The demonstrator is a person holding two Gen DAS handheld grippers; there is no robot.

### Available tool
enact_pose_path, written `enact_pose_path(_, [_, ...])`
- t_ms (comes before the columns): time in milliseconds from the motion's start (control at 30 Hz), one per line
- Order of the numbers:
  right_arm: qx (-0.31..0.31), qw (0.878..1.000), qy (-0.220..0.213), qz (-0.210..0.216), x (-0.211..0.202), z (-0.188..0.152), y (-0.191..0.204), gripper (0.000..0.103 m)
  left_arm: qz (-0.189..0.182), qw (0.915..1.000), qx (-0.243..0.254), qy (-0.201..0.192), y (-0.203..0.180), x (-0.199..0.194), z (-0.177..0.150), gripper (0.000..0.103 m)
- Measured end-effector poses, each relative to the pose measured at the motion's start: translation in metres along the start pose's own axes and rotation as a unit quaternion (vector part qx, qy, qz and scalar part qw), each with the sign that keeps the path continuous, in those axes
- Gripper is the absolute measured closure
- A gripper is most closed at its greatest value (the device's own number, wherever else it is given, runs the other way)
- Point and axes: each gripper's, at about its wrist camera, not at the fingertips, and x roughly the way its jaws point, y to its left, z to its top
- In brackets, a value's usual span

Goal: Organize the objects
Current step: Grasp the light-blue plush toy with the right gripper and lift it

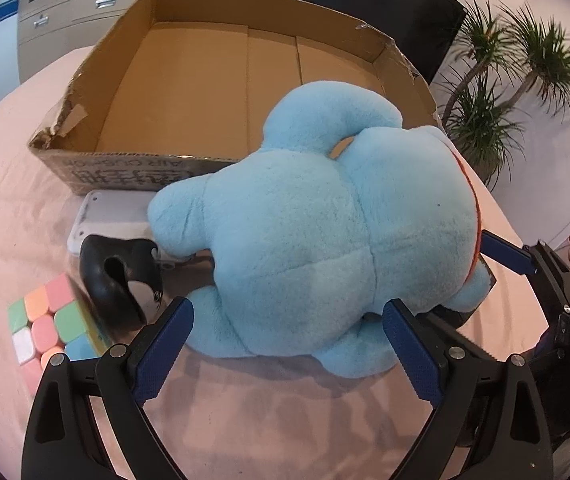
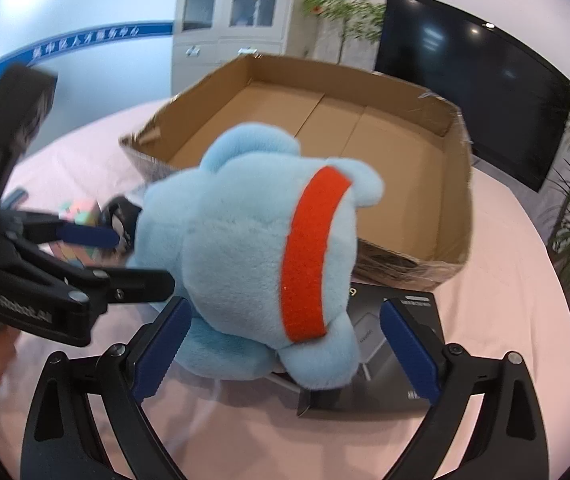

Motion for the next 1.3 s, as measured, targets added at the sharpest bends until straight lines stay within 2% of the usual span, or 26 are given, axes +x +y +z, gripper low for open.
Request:
enact_pose_path(100, [-0.020,1.000,-0.007,0.013,0.007,0.002,0.006,0.008,-0.006,0.9999,0.000,0.012,0.001,0.013,0.005,0.008])
enact_pose_path(167, [-0.030,0.999,-0.016,-0.004,0.010,0.001,0.007,0.008,-0.008,0.9998,0.001,0.019,0.004,0.018,0.006,0.008])
enact_pose_path(200, [-0.032,0.999,-0.015,-0.004,0.012,0.000,0.008,0.009,-0.002,0.9998,0.008,0.017,0.003,0.020,0.006,0.008])
enact_pose_path(233, [-0.032,0.999,-0.013,0.004,0.015,0.000,0.009,0.016,0.001,0.9998,0.014,0.015,0.002,0.021,0.006,0.008])
enact_pose_path(267, [-0.033,0.999,-0.012,0.002,0.017,0.000,0.010,0.017,0.001,0.9997,0.019,0.013,0.001,0.023,0.007,0.009])
enact_pose_path(333, [-0.036,0.999,-0.015,-0.004,0.019,0.000,0.011,0.021,-0.022,0.9995,0.017,0.013,0.001,0.027,0.007,0.022])
enact_pose_path(600, [-0.037,0.999,-0.013,-0.027,0.019,-0.002,0.018,0.027,-0.026,0.9994,0.022,0.007,-0.006,0.029,0.006,0.031])
enact_pose_path(900, [-0.033,0.998,-0.032,-0.042,-0.003,-0.003,0.027,0.028,-0.025,0.9993,0.027,-0.007,-0.015,-0.003,-0.006,0.033])
enact_pose_path(1300, [-0.030,0.993,-0.088,-0.074,-0.050,0.010,0.036,0.028,-0.011,0.9965,0.056,-0.061,-0.035,-0.059,-0.006,0.033])
